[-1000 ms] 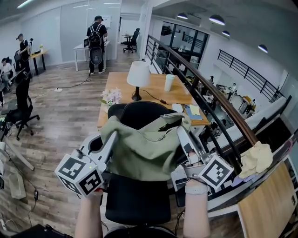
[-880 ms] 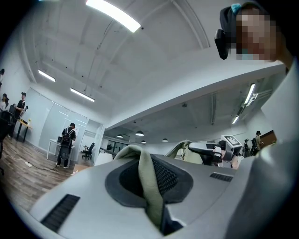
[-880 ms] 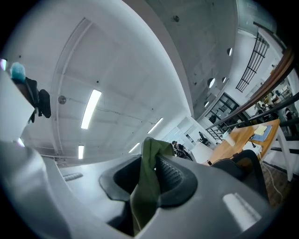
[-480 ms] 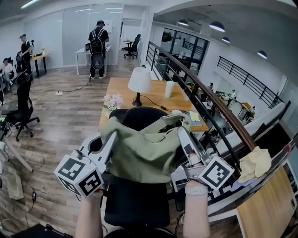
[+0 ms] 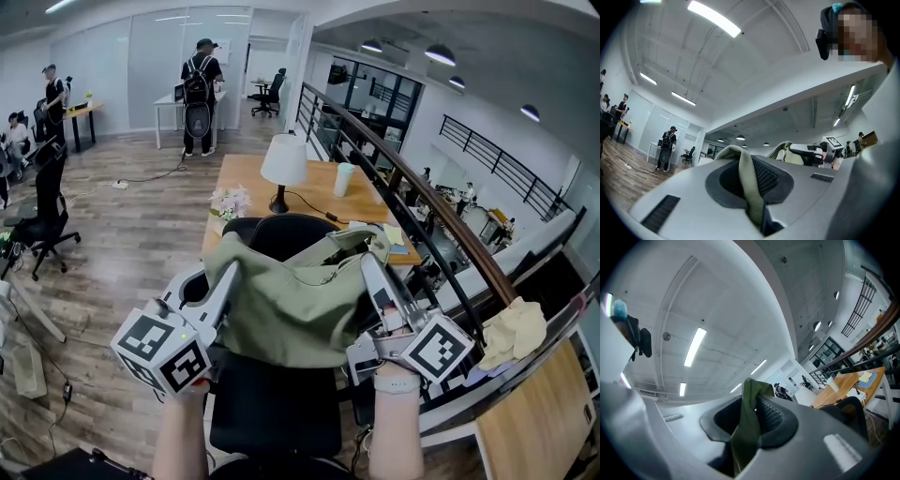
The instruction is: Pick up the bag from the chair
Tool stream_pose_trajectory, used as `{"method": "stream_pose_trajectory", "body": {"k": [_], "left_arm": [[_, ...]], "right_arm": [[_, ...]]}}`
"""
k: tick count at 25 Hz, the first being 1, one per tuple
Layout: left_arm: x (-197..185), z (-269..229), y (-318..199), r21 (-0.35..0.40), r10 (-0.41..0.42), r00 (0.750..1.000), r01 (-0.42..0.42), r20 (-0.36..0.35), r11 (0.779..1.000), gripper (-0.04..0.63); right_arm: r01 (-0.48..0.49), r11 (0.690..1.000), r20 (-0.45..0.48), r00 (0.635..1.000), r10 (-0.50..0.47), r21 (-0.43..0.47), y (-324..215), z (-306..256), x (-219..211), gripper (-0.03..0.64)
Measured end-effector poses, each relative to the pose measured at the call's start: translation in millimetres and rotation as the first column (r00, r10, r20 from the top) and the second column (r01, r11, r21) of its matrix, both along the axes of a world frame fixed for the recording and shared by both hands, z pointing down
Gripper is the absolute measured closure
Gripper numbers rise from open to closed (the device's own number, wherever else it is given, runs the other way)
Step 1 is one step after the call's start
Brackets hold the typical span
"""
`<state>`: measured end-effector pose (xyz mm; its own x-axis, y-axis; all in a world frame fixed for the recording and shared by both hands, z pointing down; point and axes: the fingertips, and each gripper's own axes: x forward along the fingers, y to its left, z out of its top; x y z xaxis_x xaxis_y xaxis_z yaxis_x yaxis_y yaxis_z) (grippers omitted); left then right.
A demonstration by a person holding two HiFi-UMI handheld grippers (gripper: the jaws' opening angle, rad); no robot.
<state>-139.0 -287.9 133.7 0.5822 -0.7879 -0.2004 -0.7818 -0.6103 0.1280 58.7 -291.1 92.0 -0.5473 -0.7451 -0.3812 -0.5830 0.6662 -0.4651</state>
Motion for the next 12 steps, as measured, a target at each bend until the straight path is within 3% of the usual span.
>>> {"method": "stream_pose_trajectory", "body": {"k": [12], "left_arm": [[1.2, 1.3, 0.3, -0.014, 0.005, 1.0, -0.005, -0.003, 1.0, 0.578]], "right_arm": [[0.004, 1.0, -0.005, 1.0, -0.004, -0.002, 0.9, -0.1, -0.2, 0.522]]}}
